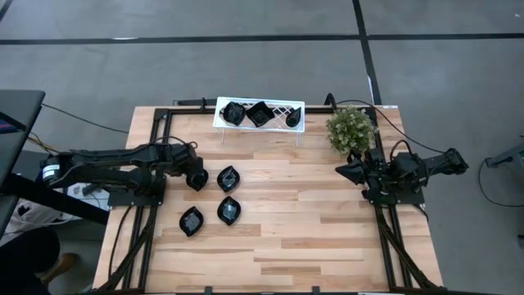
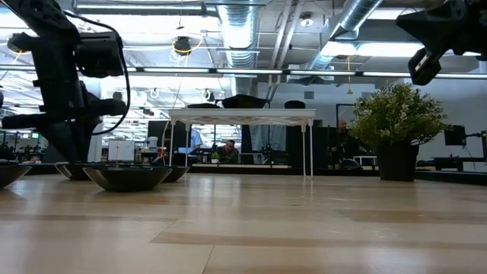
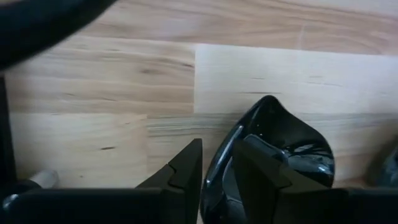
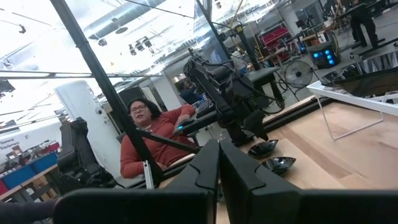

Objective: Pick & Place Mini shaped plates
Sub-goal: Stack the black leaf shaped plate on top of the black leaf shaped plate on the shelf

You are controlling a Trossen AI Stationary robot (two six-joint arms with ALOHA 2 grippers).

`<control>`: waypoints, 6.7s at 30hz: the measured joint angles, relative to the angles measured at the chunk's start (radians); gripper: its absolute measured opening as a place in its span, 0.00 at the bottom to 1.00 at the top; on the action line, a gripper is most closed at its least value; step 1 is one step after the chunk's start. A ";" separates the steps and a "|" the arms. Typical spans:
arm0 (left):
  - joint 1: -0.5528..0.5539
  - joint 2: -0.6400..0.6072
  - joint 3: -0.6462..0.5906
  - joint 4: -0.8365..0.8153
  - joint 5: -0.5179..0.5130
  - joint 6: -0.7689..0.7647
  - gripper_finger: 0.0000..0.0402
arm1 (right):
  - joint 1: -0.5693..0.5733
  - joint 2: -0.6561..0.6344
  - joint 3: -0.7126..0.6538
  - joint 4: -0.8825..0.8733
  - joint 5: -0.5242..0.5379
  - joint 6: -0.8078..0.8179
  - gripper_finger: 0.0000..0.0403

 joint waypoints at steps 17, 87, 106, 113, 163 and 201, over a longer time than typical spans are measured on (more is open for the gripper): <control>0.000 0.007 -0.037 0.023 0.026 0.000 0.22 | 0.000 0.000 0.000 0.005 0.000 0.001 0.02; 0.000 -0.321 0.156 0.184 0.089 0.168 0.01 | 0.000 0.000 0.000 0.012 0.004 -0.005 0.02; 0.116 0.039 0.531 0.203 0.075 0.396 0.01 | 0.000 0.000 0.000 0.015 0.000 -0.005 0.02; 0.221 0.133 0.634 0.204 0.127 0.494 0.01 | 0.000 0.000 0.000 0.015 0.000 -0.005 0.02; 0.463 0.525 0.848 0.128 0.323 0.833 0.01 | 0.000 0.000 0.000 0.015 0.000 0.003 0.02; 0.502 0.543 0.848 0.125 0.373 0.864 0.01 | 0.000 0.000 0.000 0.016 0.000 0.003 0.02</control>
